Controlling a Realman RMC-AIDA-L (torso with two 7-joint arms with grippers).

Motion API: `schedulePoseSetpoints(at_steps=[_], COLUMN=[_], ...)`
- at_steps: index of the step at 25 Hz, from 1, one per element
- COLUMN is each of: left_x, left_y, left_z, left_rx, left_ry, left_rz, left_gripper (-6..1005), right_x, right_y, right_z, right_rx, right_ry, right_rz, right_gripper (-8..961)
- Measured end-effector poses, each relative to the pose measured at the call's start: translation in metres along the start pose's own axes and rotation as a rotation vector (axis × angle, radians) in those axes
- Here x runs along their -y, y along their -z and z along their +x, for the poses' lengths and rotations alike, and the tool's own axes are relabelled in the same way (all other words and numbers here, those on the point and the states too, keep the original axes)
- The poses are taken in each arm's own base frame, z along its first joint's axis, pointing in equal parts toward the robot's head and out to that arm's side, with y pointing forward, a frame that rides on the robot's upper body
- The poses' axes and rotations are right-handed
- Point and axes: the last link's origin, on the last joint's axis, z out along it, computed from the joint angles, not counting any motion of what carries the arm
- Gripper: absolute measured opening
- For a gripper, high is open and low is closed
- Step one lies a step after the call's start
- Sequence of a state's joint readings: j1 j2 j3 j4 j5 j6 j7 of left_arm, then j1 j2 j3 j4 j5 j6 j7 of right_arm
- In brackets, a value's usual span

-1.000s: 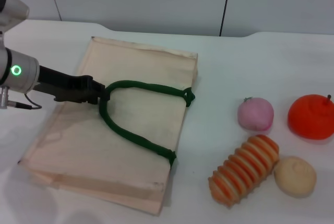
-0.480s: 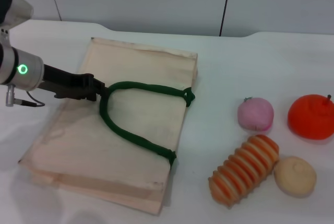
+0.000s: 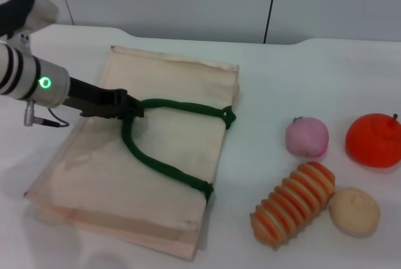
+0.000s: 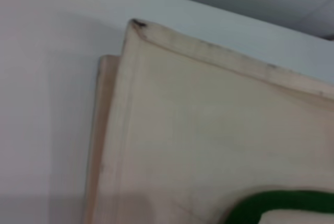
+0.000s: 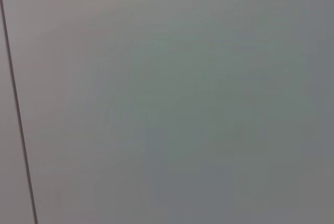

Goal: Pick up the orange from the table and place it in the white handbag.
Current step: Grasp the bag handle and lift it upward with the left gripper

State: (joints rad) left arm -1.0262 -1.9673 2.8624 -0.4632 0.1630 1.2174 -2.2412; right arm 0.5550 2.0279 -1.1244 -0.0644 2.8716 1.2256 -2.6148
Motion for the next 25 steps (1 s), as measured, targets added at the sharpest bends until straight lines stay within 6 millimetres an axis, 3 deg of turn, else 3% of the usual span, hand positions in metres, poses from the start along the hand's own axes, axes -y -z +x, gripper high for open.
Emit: schedulePoseSetpoints(at_steps=[8,25], left_x=[-0.0037,-0.0023], left_y=[-0.0090,-0.0090], left_z=[-0.0007,-0.0008], left_rx=[0.039,0.043], left_ry=[-0.025,-0.032], left_rz=[0.038,0.051], left_gripper=[397,384], right_x=[-0.0001,-0.0001], right_y=[-0.0003,-0.0004], right_z=[-0.0003,-0.0004], right_rx=[0.001,0.002], right_ry=[-0.022,-0.022], right_rz=[-0.001,-0.001], right_gripper=[893,893])
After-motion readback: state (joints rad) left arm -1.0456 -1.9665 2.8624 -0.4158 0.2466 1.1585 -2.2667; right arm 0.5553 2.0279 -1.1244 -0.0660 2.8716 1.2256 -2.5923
